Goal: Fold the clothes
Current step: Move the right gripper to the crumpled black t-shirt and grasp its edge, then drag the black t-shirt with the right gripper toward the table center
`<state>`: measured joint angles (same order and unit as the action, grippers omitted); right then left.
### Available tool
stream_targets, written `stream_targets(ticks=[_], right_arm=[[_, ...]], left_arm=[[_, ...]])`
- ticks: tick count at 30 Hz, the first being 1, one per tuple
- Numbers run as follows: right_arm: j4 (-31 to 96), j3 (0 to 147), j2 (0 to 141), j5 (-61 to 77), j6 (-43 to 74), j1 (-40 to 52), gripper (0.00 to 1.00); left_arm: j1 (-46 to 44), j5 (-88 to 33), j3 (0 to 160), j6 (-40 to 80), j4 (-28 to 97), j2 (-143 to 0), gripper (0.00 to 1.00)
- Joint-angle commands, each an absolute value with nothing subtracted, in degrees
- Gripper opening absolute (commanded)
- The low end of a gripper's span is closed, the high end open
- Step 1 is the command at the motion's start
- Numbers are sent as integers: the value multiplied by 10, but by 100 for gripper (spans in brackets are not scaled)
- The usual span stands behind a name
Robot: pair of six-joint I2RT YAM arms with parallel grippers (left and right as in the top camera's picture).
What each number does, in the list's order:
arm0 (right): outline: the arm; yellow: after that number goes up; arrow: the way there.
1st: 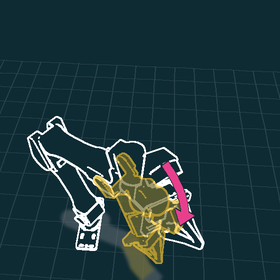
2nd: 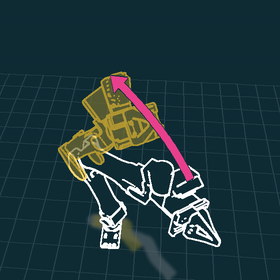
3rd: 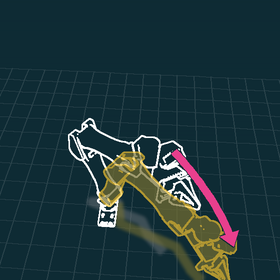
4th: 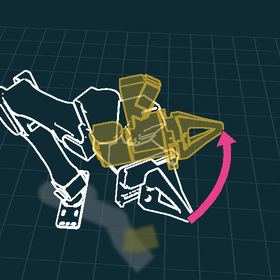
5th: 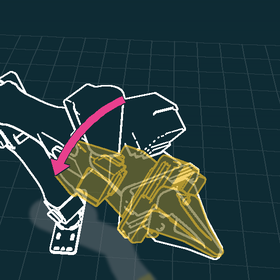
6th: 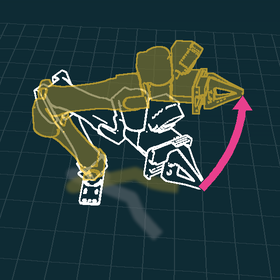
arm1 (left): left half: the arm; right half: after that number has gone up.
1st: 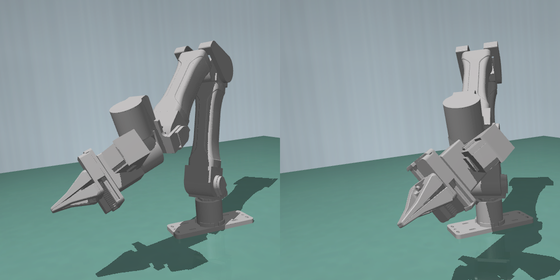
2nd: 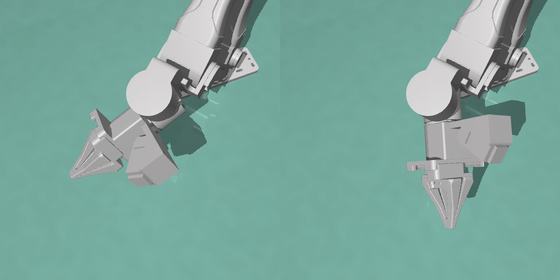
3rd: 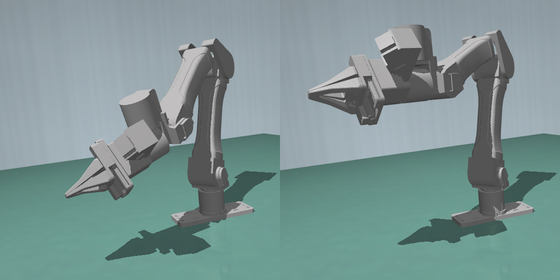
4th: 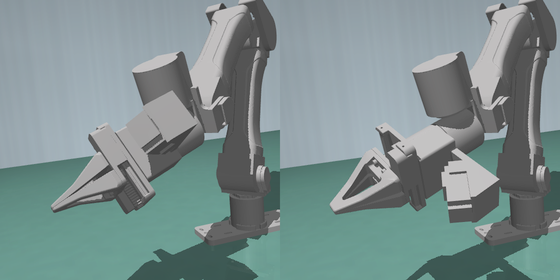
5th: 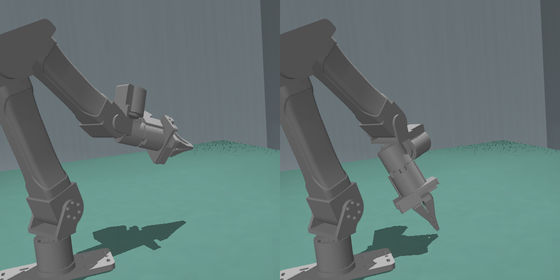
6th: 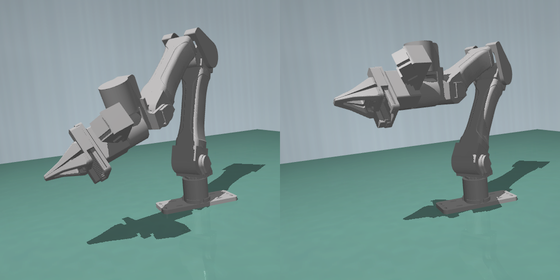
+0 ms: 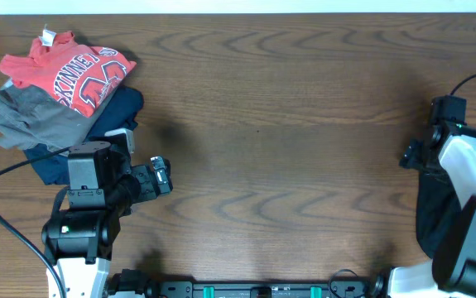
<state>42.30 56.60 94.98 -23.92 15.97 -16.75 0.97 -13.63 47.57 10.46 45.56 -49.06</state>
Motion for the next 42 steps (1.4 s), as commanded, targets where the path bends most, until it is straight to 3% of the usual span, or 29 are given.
stream_targets(ticks=[1,10,12,15,18,20,25,30,34,37,39,40,42], right_arm=[[408,576,981,-253,172,-187,99],[356,576,1052,-255,171,-217,96],[353,576,1052,-254,172,-220,76],[354,577,1051,-246,171,-220,28],[360,578,1047,-177,166,-214,22],[360,579,1040,-116,165,-208,3],[330,596,1012,13,165,-175,1],[169,651,985,116,173,-127,1],[-28,715,986,130,202,-90,10],[-79,750,986,76,232,-81,36],[-70,764,986,58,235,-83,90],[-58,767,986,60,234,-85,99],[-8,769,986,81,216,-91,99]], left_arm=[[11,-143,490,97,456,-490,98],[11,-143,490,97,456,-490,98],[11,-143,490,97,456,-490,98],[11,-143,490,97,456,-490,98],[11,-143,490,97,456,-490,98],[11,-143,490,97,456,-490,98],[11,-143,490,97,452,-490,98],[11,-143,490,97,445,-490,98],[11,-143,490,97,445,-490,98],[11,-143,490,97,445,-490,98],[11,-143,490,97,446,-490,98],[11,-143,490,97,446,-490,98],[11,-143,490,97,445,-490,98]])
